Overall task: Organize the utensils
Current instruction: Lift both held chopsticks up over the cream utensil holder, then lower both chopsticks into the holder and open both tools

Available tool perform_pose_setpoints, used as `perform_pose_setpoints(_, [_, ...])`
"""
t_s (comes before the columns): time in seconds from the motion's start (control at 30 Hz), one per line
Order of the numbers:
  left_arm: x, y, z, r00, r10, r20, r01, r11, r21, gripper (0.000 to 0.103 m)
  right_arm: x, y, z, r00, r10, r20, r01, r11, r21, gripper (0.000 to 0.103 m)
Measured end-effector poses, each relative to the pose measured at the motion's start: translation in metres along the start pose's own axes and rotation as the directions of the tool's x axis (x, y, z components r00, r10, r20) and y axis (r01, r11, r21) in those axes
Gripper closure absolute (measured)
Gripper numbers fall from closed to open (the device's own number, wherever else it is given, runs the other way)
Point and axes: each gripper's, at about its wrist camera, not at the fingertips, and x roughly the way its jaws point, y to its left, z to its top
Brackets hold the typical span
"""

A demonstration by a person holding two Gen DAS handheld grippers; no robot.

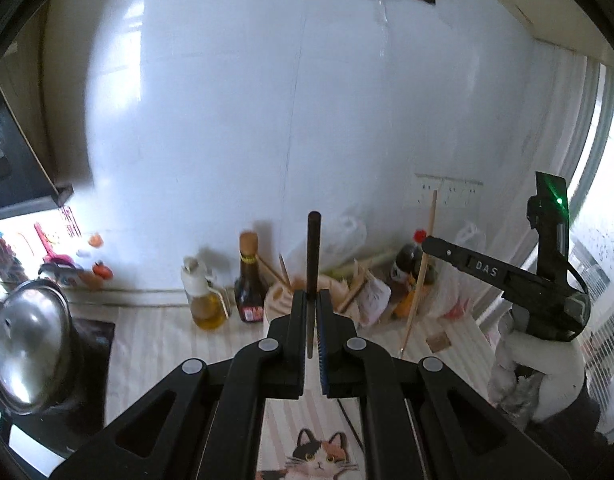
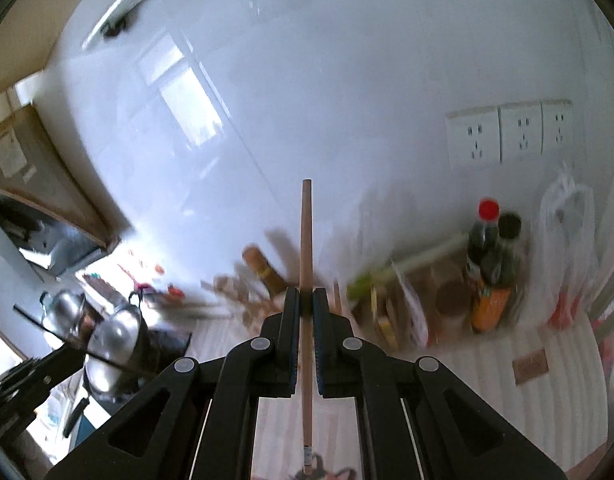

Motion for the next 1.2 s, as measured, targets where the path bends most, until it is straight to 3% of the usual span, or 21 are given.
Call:
perform_pose_setpoints(0.33, [0.040,-0.009,0.038,0.999,0.040,0.024,-0.040,0.999,-0.011,0.101,0.022,0.025,0.045,0.987,-0.048,0.156,0.055,0.998,-0.041,0.096])
perform_pose_setpoints(0.57, [0.076,-0.003,0.061,0.999,0.050,0.021,-0.050,0.999,-0.019,0.101,0.047,0.020,0.057,0.977,-0.065,0.204,0.073,0.997,-0.030,0.096])
perform_pose_setpoints(0.87, [0.112,0.008,0.074,0.999,0.034,-0.012,-0.035,0.999,-0.026,0.101,0.084,0.004,0.063,0.978,-0.058,0.202,0.058,0.998,0.002,0.096])
perform_pose_setpoints(1.2, [0.145,0.007,0.068,0.996,-0.022,-0.089,0.020,0.999,-0.025,0.101,0.104,-0.006,0.041,0.984,-0.050,0.171,0.053,0.999,-0.013,0.096])
